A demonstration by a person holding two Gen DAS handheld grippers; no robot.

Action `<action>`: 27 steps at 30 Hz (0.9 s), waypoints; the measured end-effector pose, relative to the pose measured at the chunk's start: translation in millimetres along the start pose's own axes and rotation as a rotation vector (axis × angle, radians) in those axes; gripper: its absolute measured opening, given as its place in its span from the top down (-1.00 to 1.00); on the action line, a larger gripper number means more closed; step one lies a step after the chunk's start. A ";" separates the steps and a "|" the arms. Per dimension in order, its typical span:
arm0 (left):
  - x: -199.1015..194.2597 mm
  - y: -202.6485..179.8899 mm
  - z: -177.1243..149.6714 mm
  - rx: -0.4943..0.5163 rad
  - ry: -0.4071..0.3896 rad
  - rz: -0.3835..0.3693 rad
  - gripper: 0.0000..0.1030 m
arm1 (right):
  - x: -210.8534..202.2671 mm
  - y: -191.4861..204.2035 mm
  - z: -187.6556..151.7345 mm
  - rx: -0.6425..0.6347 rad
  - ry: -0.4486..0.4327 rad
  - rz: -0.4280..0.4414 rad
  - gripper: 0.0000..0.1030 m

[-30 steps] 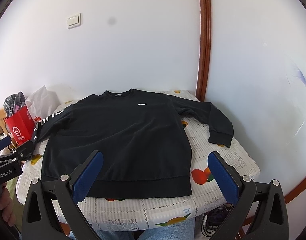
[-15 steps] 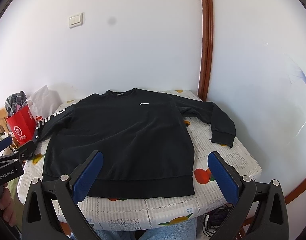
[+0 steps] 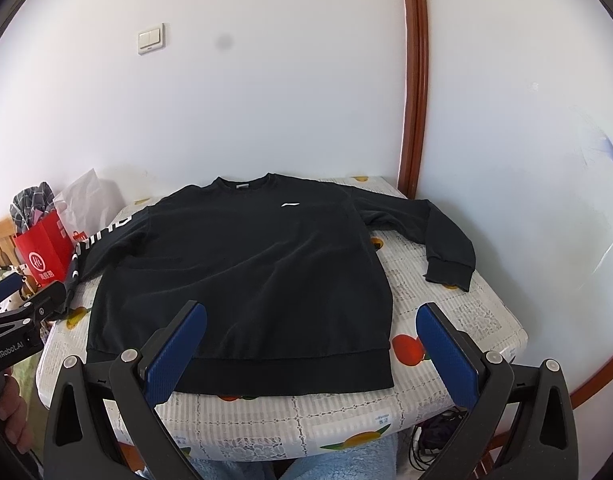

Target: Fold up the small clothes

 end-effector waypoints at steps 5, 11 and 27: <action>2.2 1.9 1.4 -0.004 0.001 0.022 -1.00 | 4.1 4.1 -2.4 -0.013 0.007 0.001 -1.00; 7.4 2.9 1.6 -0.003 0.003 0.007 -1.00 | 8.3 6.9 -3.4 -0.007 0.006 0.008 -1.00; 94.7 31.4 -23.8 -0.026 0.134 0.005 -0.99 | 61.5 31.7 -7.9 -0.076 0.033 0.019 -1.00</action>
Point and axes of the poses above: each gripper's, at about its wrist camera, not at the fingertips, and x roughly the way its jaws point, y to its left, z to its top, the point moved 5 cm from there along x, roughly the way its jaws point, and after that the axes turned 5 degrees about -y, right-handed, at the moved point
